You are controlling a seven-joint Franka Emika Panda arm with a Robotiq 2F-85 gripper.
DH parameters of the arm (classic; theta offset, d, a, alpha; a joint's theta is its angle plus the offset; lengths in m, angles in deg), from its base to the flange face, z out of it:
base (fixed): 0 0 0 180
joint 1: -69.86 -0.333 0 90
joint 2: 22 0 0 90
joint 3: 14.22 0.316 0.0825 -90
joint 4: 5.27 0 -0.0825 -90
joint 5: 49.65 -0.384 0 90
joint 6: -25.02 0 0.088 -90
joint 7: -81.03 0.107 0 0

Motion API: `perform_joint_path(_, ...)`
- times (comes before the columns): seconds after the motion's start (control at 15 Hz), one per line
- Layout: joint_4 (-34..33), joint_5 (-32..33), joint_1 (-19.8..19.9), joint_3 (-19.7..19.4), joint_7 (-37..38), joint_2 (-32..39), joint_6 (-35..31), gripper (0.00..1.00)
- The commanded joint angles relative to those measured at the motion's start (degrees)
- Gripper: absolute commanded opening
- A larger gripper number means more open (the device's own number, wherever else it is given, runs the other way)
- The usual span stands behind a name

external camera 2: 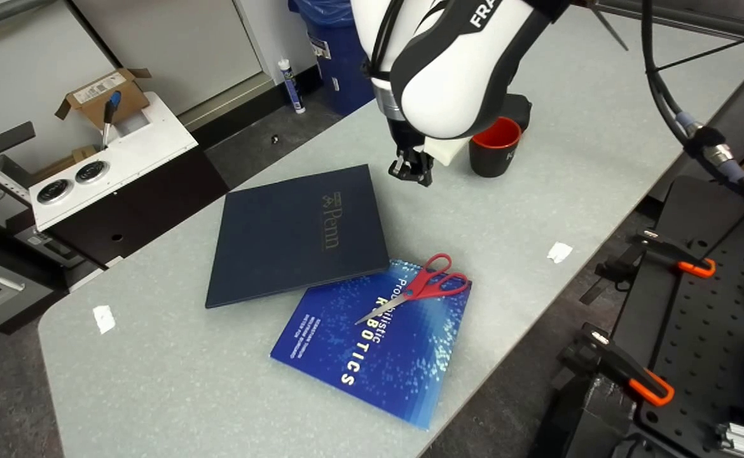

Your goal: Remove the pen from the mug and put it on the table

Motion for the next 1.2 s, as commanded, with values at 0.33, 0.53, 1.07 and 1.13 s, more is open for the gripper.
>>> perform_joint_path(0.33,-3.27,-6.94,-1.24,-0.1,-7.58,1.29,1.1,0.72)
perform_joint_path(0.53,-3.2,-8.78,-0.77,0.19,-8.98,1.03,0.89,0.94)
perform_joint_path(1.07,-2.62,-10.54,-1.56,-0.8,-9.31,1.14,0.24,1.0)
perform_joint_path(1.13,-2.62,-10.55,-1.56,-0.8,-9.31,1.14,0.25,1.0)
